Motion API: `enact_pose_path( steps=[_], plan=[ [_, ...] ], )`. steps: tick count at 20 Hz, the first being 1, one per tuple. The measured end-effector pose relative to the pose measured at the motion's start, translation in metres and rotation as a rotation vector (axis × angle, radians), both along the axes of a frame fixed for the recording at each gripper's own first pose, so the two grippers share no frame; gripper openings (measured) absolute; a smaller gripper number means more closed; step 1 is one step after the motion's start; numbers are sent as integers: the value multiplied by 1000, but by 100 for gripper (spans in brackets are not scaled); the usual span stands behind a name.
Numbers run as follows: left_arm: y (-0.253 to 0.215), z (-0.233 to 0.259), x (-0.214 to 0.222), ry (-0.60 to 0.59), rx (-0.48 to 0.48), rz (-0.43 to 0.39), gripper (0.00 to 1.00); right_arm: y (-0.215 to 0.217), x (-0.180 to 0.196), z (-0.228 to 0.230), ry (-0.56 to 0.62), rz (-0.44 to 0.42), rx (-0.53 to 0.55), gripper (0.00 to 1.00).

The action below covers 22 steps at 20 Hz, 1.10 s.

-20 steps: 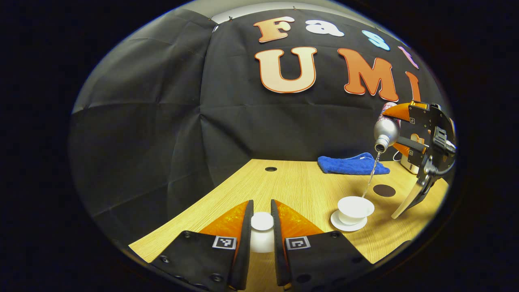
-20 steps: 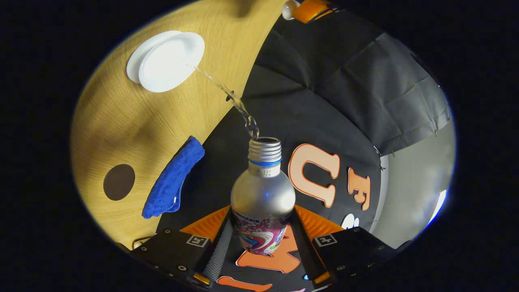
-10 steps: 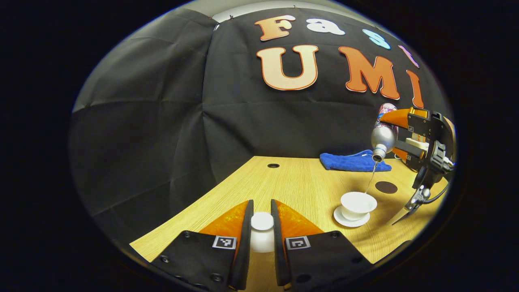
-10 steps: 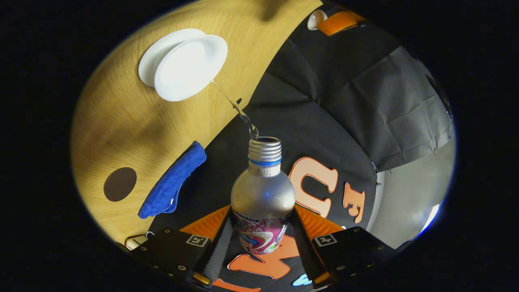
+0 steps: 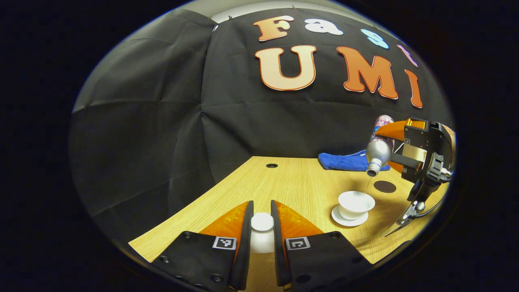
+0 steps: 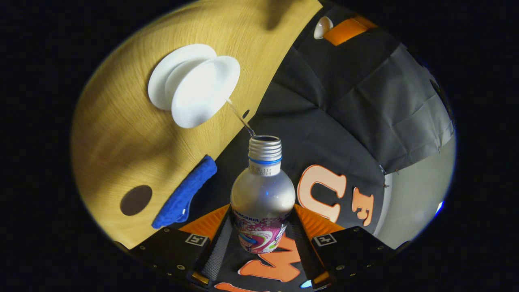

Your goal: Open the teacup lid with one hand, grasp the water bottle and pour water into the teacup with the other hand; after pouring, place the water bottle on the coaster and then close the teacup lid.

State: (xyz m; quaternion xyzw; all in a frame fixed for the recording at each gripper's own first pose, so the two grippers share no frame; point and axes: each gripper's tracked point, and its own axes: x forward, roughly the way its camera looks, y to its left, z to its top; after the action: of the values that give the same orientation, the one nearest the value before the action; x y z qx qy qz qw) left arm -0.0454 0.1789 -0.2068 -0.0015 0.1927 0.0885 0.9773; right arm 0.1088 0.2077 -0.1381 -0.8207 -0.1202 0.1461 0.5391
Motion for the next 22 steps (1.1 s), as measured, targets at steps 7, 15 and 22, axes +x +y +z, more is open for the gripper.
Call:
enact_pose_path(
  steps=[7,15,22],
  plan=[
    [-9,5,3,-19,-31,-4,30,2,-8,-21,151,-38,193,77],
    [-30,21,15,-39,-27,-42,30,-17,-17,-13,346,-119,575,80],
    [-62,34,30,-60,-28,-97,30,-65,5,5,429,-239,938,80]
  ],
)
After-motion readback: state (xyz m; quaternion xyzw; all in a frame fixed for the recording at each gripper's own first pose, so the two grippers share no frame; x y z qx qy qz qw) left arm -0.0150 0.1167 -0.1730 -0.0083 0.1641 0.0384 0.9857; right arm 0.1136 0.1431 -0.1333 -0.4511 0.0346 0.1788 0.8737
